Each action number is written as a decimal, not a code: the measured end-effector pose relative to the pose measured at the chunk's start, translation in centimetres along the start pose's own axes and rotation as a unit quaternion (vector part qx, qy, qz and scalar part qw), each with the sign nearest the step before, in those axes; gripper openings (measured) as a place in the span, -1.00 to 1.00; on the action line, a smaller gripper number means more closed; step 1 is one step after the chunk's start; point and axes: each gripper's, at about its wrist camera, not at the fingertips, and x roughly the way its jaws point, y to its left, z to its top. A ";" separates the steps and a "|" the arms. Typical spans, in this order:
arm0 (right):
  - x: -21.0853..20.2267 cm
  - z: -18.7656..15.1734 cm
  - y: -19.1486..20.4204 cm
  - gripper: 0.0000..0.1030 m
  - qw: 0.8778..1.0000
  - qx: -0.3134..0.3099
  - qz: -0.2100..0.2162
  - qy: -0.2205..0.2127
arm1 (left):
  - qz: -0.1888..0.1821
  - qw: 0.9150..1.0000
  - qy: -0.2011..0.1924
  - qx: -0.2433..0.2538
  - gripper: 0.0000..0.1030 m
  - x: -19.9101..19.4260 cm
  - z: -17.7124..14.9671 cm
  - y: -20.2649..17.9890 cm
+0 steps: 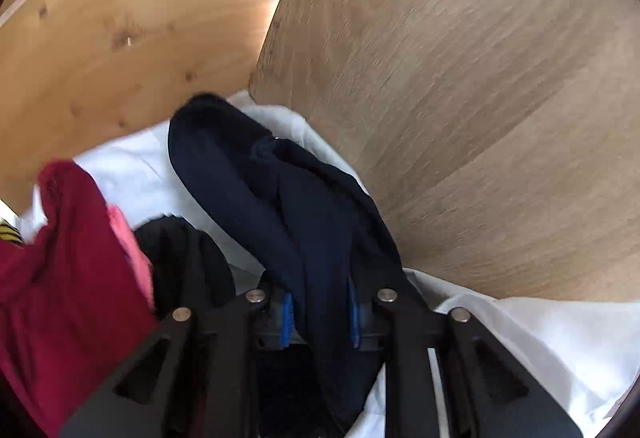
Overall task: Fold clothes
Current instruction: 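Grasp the navy sweatshirt in the pile with the right gripper, then lift the navy sweatshirt and lay it on the open blanket with the right gripper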
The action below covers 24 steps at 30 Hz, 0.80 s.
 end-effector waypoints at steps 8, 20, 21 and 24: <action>-17.6 4.6 -5.3 -0.74 0.986 0.078 0.084 -0.120 | -0.017 1.000 -0.016 0.013 0.88 -2.0 0.0 -1.2; -45.8 3.9 -5.3 -0.74 0.936 0.100 0.158 -0.299 | -0.020 0.996 -0.086 0.028 0.88 -10.7 -0.2 -0.9; -47.6 3.6 -5.2 -0.74 0.934 0.099 0.152 -0.309 | -0.020 0.995 -0.089 0.030 0.88 -11.4 -0.3 -0.8; -51.3 3.0 -3.1 -0.75 0.936 0.078 0.108 -0.327 | -0.018 0.994 -0.101 0.040 0.88 -13.5 -0.9 -1.0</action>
